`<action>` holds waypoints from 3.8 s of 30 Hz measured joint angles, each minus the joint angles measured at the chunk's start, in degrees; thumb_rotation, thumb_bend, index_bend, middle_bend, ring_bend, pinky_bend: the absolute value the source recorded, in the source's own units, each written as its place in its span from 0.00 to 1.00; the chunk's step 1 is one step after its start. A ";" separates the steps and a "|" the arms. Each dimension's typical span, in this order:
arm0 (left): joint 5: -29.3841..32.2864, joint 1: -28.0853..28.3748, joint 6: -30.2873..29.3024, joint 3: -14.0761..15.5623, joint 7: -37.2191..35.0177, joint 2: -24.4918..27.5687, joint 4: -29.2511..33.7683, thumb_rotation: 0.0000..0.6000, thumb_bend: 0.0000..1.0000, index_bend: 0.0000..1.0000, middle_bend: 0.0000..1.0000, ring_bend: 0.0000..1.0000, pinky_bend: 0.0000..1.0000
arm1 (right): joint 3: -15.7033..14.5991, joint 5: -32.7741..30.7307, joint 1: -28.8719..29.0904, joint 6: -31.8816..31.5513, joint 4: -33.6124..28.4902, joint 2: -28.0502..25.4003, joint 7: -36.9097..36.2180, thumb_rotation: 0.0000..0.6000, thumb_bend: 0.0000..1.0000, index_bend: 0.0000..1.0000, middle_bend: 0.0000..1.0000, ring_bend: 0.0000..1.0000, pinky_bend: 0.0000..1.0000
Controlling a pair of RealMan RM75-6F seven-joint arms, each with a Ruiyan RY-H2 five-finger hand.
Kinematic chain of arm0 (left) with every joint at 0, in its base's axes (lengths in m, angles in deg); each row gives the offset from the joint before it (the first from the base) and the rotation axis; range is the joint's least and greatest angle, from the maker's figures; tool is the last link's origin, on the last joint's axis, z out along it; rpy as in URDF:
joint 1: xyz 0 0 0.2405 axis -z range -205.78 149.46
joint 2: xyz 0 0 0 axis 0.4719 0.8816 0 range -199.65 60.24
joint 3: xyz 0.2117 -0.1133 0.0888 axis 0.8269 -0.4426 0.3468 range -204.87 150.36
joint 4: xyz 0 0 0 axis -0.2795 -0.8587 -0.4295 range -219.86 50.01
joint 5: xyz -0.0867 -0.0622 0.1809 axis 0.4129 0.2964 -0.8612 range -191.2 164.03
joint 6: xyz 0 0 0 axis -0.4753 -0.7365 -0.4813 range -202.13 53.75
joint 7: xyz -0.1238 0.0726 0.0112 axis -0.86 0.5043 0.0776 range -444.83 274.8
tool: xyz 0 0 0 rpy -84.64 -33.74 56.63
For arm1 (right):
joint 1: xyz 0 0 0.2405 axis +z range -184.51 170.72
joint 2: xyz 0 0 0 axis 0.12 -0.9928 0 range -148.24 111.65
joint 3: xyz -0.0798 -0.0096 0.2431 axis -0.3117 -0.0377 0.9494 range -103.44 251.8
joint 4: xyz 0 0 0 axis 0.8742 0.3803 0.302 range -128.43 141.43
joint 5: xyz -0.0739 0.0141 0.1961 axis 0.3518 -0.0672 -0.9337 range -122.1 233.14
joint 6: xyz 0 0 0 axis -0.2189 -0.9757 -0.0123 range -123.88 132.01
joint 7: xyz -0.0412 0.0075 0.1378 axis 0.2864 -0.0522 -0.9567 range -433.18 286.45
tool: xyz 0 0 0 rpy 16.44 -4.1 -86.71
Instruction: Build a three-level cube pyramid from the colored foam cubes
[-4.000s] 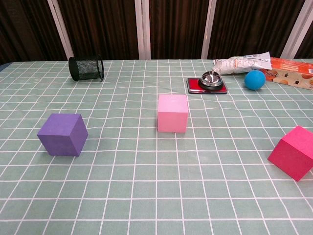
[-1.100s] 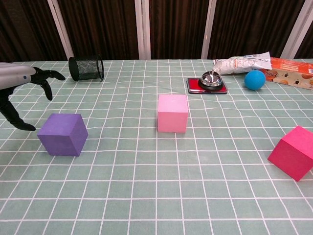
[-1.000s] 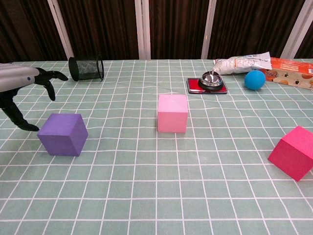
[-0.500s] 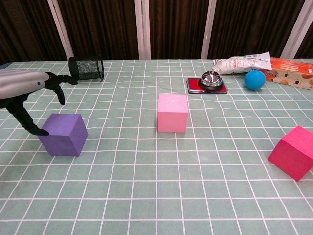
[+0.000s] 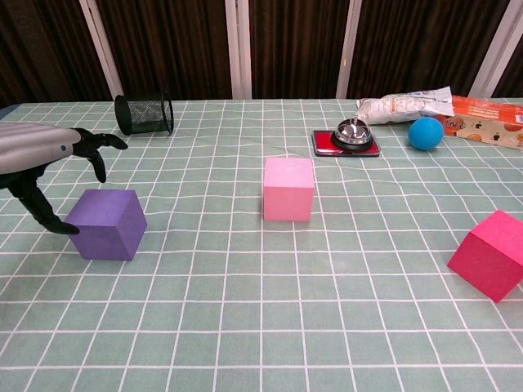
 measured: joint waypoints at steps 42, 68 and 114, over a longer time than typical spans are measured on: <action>13.56 12.32 2.71 -9.39 5.96 -0.50 1.66 1.00 0.33 0.00 0.36 0.03 0.11 | 1.19 -6.07 0.34 3.85 -2.08 -0.92 -1.66 1.00 0.32 0.00 0.00 0.00 0.00; 26.57 27.32 10.36 -10.45 7.21 -15.25 -17.81 1.00 0.33 0.00 0.35 0.03 0.11 | 1.68 -8.45 0.46 5.56 -2.79 -1.86 -3.52 1.00 0.32 0.00 0.00 0.00 0.00; 27.40 31.20 5.14 -7.59 10.86 -20.67 -19.83 1.00 0.33 0.00 0.35 0.03 0.11 | 1.83 -9.65 0.37 6.32 -3.52 -2.30 -4.88 1.00 0.32 0.00 0.00 0.00 0.00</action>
